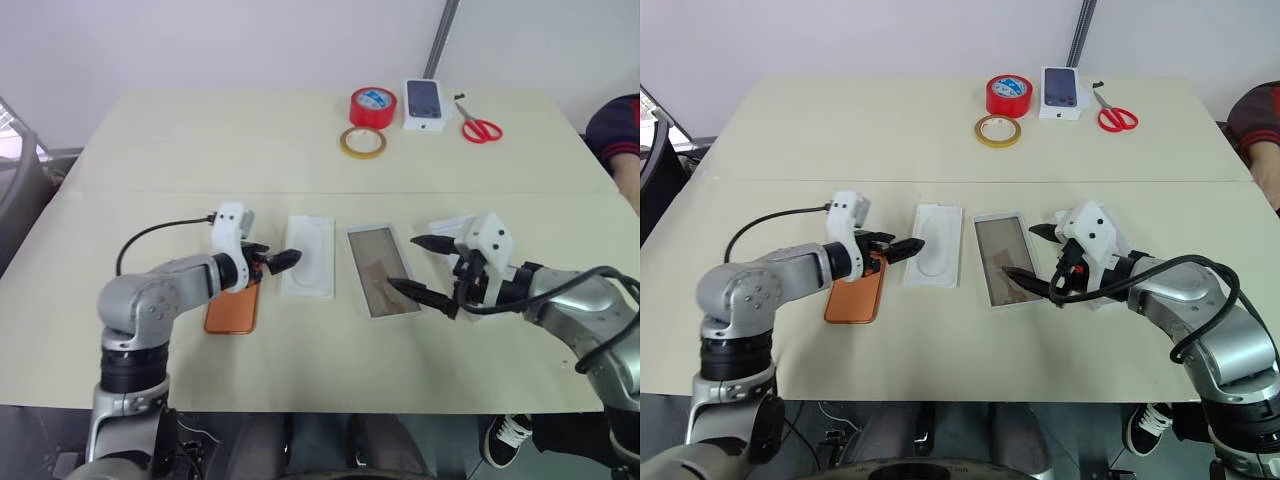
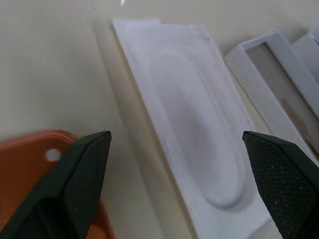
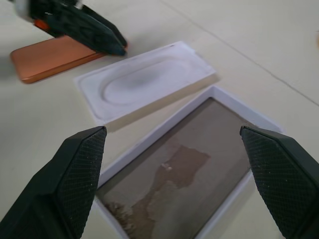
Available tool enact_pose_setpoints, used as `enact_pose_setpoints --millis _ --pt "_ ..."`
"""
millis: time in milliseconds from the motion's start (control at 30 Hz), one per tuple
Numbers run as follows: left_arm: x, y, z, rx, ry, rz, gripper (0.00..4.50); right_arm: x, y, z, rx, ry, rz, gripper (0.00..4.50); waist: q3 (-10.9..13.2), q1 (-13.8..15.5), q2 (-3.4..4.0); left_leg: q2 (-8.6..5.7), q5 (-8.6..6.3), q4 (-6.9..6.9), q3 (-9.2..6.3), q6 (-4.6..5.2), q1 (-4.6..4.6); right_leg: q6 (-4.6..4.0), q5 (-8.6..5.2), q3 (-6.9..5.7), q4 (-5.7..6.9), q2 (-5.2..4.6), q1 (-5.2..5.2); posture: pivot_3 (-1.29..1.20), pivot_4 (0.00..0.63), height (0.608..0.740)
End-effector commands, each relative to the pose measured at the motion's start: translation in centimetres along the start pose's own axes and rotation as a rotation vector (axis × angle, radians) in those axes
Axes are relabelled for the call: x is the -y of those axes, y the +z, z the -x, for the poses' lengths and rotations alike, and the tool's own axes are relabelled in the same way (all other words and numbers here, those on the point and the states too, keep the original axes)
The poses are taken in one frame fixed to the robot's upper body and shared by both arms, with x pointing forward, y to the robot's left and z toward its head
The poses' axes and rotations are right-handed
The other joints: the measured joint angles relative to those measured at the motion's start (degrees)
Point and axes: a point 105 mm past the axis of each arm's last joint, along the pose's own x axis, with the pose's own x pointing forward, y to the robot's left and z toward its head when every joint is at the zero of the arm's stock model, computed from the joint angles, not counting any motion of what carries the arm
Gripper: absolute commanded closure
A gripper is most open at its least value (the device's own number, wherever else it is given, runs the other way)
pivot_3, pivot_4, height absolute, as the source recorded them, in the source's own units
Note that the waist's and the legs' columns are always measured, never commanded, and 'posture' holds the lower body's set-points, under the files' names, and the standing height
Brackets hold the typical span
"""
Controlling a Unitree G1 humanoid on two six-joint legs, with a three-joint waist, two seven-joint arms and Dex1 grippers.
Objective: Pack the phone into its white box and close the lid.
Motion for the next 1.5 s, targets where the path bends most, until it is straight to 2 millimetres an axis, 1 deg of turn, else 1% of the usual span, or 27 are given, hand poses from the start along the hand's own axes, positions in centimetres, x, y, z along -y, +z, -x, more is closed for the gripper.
enact_pose_setpoints --millis 33,100,200,333,433,533,567,633,667,700,767,800,833,867,933,1067,1200,1267,1367,1500 --pt "-0.4 -0.2 -0.8 -0.044 0.030 0.018 0.29 -1.6 0.2 0.2 -0.050 0.076 0.080 0.00 0.0 0.0 0.00 0.00 0.00 0.00 0.00 0.00 0.00 0.00 0.00 0.00 0.00 0.00 0.00 0.00 0.150 0.736" --pt "-0.3 -0.1 -1.2 -0.043 0.026 0.040 0.86 -2.5 -0.2 0.2 -0.091 0.126 0.115 0.00 0.0 0.0 0.02 0.00 0.00 0.00 -0.01 -0.01 0.01 0.00 0.00 0.00 0.01 0.00 0.00 0.00 0.150 0.736" --pt "-0.2 0.0 -1.5 -0.035 0.025 0.063 2.29 -3.0 -1.2 -0.2 -0.161 0.175 0.162 0.00 0.0 0.0 0.00 0.01 0.01 0.01 -0.01 -0.02 0.02 0.00 0.00 0.00 0.00 0.01 0.02 0.00 0.150 0.736" --pt "0.1 0.1 -1.8 -0.028 0.009 0.103 4.47 -3.3 -3.5 -0.8 -0.282 0.224 0.243 0.00 0.0 0.3 -0.02 -0.01 0.02 0.03 -0.03 -0.04 0.01 0.01 0.00 -0.02 -0.01 -0.02 0.02 0.00 0.150 0.736" --pt "0.3 0.1 -1.9 -0.025 0.004 0.135 4.47 -3.0 -4.8 -1.5 -0.332 0.233 0.285 0.00 0.0 0.0 -0.03 -0.01 0.14 0.04 -0.03 -0.24 0.01 0.01 0.00 -0.01 0.00 -0.02 0.02 0.00 0.150 0.736" --pt "0.4 0.3 -1.8 -0.004 -0.009 0.181 4.47 -2.6 -5.5 -2.0 -0.358 0.236 0.314 0.00 0.0 0.0 -0.03 -0.01 0.18 0.04 -0.03 -0.32 0.01 0.01 0.00 -0.02 0.00 -0.02 0.01 0.00 0.150 0.736" --pt "0.4 0.4 -1.7 0.004 -0.015 0.194 4.50 -2.6 -5.7 -2.0 -0.368 0.241 0.326 0.54 0.0 0.0 -0.04 -0.01 0.19 0.04 -0.03 -0.33 0.01 0.01 0.00 -0.02 0.00 -0.02 0.01 0.00 0.150 0.736" --pt "0.6 0.7 -1.4 0.021 -0.021 0.211 4.50 -2.6 -6.3 -2.1 -0.386 0.255 0.358 1.32 0.0 0.1 -0.04 -0.01 0.19 0.04 -0.03 -0.34 0.01 0.01 0.00 -0.02 0.00 -0.02 0.02 0.00 0.150 0.736" --pt "0.5 0.8 -1.2 0.030 -0.021 0.220 4.50 -2.5 -6.4 -2.1 -0.393 0.261 0.372 1.93 0.0 0.1 -0.04 -0.01 0.19 0.04 -0.03 -0.34 0.01 0.01 0.00 -0.02 0.00 -0.02 0.01 0.00 0.150 0.736" --pt "0.4 1.0 -1.0 0.041 -0.018 0.232 4.50 -2.5 -6.5 -2.2 -0.393 0.263 0.389 2.37 0.0 0.0 -0.04 -0.01 0.19 0.04 -0.04 -0.34 0.01 0.01 0.00 -0.03 0.00 -0.02 0.02 0.00 0.150 0.736" --pt "0.0 1.3 -0.6 0.066 -0.013 0.261 4.50 -2.7 -6.3 -2.5 -0.379 0.268 0.400 3.31 0.0 0.0 -0.07 0.00 0.20 0.04 -0.04 -0.36 0.01 0.01 0.00 -0.03 0.00 -0.02 0.02 0.00 0.150 0.736" --pt "-0.1 1.4 -0.5 0.072 -0.010 0.269 4.50 -2.8 -6.2 -2.6 -0.370 0.272 0.401 3.91 0.0 0.0 -0.07 0.00 0.20 0.04 -0.04 -0.36 0.01 0.01 0.00 -0.03 0.00 -0.02 0.02 0.00 0.150 0.736" --pt "-0.4 1.6 -0.2 0.082 0.000 0.276 4.50 -3.1 -5.9 -2.9 -0.351 0.281 0.399 4.38 0.0 0.0 -0.07 0.01 0.21 0.04 -0.04 -0.37 0.01 0.01 0.00 -0.03 0.00 -0.01 0.02 0.00 0.150 0.736" --pt "-0.8 1.9 0.2 0.096 0.011 0.285 4.50 -3.6 -5.4 -3.2 -0.329 0.296 0.400 4.48 0.0 0.0 -0.08 0.01 0.22 0.04 -0.05 -0.39 0.01 0.01 0.00 -0.04 0.00 -0.01 0.01 0.00 0.150 0.736" --pt "-1.2 2.2 0.6 0.106 0.023 0.291 4.50 -4.4 -4.9 -3.6 -0.304 0.319 0.404 4.48 0.0 -0.1 -0.09 0.02 0.25 0.03 -0.05 -0.45 0.01 0.01 0.00 -0.04 0.00 0.00 0.00 0.00 0.150 0.736" --pt "-1.2 2.3 0.8 0.113 0.013 0.315 4.50 -5.3 -4.4 -4.0 -0.288 0.346 0.415 4.48 0.0 0.1 -0.10 0.00 0.28 0.03 -0.06 -0.49 0.01 0.01 0.00 -0.05 0.00 -0.02 0.01 0.00 0.150 0.736" --pt "-1.6 3.8 1.7 0.181 0.001 0.370 4.50 -6.4 -3.9 -5.0 -0.257 0.378 0.427 4.48 0.0 0.0 -0.15 -0.01 0.29 0.03 -0.08 -0.51 0.01 0.01 0.00 -0.07 0.00 -0.03 0.00 0.00 0.150 0.736" --pt "-2.2 4.8 2.4 0.222 0.008 0.401 4.50 -6.8 -3.7 -6.0 -0.248 0.388 0.435 4.48 0.0 -0.1 -0.19 0.00 0.31 0.02 -0.10 -0.55 0.00 0.01 0.00 -0.09 0.01 -0.02 0.00 0.00 0.150 0.736" --pt "-2.7 5.6 3.2 0.245 0.024 0.412 4.50 -6.9 -3.7 -7.3 -0.252 0.395 0.457 4.48 0.0 -0.2 -0.19 0.00 0.31 0.00 -0.10 -0.56 0.00 0.02 0.00 -0.09 0.01 -0.01 -0.02 0.00 0.150 0.736" --pt "-2.2 5.9 3.5 0.240 0.025 0.387 4.50 -6.9 -3.2 -8.6 -0.239 0.395 0.465 4.48 0.0 -0.1 -0.22 -0.01 0.32 -0.01 -0.11 -0.58 0.01 0.02 0.00 -0.10 0.01 -0.03 -0.03 0.00 0.150 0.736"
